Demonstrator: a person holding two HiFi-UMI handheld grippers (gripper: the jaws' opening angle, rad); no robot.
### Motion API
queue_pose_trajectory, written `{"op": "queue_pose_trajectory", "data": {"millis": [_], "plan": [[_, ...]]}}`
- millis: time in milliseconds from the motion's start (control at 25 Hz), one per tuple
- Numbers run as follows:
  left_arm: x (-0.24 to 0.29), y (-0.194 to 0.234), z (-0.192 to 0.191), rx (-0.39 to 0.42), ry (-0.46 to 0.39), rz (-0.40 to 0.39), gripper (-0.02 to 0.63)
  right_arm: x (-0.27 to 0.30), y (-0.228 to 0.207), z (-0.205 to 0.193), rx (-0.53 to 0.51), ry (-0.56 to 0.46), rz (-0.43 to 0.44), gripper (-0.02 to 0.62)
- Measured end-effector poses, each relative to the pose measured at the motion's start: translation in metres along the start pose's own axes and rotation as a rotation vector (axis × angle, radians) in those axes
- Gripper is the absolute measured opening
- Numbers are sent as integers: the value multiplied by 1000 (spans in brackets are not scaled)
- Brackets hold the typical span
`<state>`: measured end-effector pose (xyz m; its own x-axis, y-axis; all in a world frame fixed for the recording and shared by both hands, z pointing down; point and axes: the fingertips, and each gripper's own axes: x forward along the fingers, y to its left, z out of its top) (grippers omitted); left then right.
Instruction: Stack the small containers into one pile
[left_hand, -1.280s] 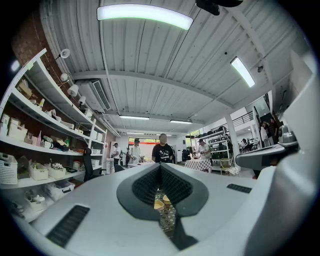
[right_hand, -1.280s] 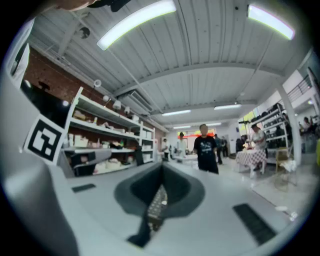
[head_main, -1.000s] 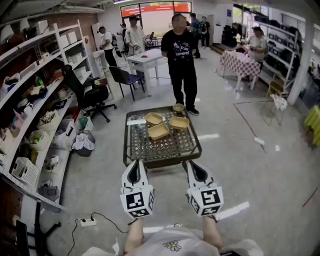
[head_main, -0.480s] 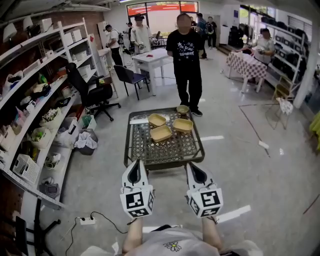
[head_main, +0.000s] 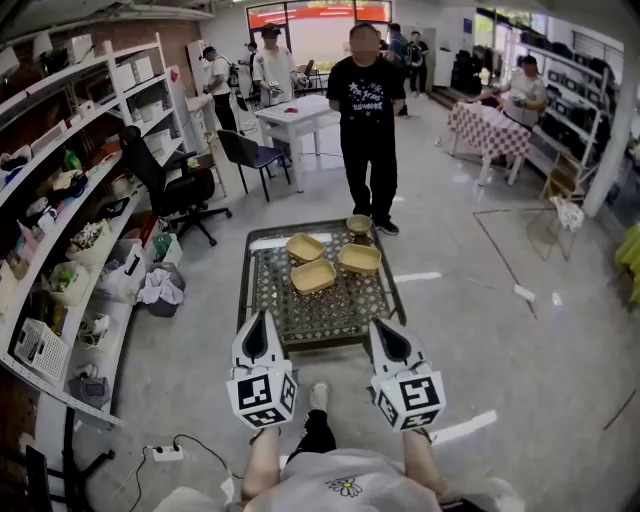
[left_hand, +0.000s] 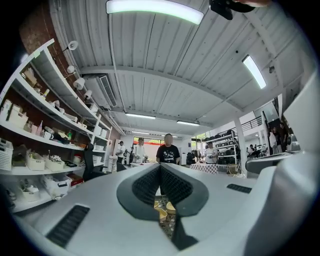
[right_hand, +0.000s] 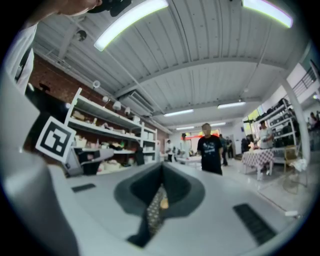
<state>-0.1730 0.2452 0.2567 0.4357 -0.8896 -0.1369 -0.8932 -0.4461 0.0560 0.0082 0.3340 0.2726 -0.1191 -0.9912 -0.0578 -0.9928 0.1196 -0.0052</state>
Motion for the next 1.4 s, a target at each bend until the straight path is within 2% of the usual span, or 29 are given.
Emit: {"op": "queue_pose_trajectory", "data": {"millis": [280,440,800,1000,1120,1200,1400], "plan": [[106,13,-18,-30,-9,-62,25,79,-39,-9,-17,12,-59,31],[177,31,-18,-41,-10,-99,25,144,-57,-7,-5,25,-94,31],[304,79,-28,-2,-31,-159,25,296,-70,-1,63,51,-80,31],[349,101,-34,14,-51,-191,25,353,-68,-4,57,81,-73,31],[364,121,-43,-28,-43,-161,25,380,-65,-15,34,114,-67,31],[370,131,-49,-56,-26,-144,25,395,-64,-22,54,125,-58,31],[385,148,-62,-21,8,-105,25,427,-73,-35,106,125,-27,32]]}}
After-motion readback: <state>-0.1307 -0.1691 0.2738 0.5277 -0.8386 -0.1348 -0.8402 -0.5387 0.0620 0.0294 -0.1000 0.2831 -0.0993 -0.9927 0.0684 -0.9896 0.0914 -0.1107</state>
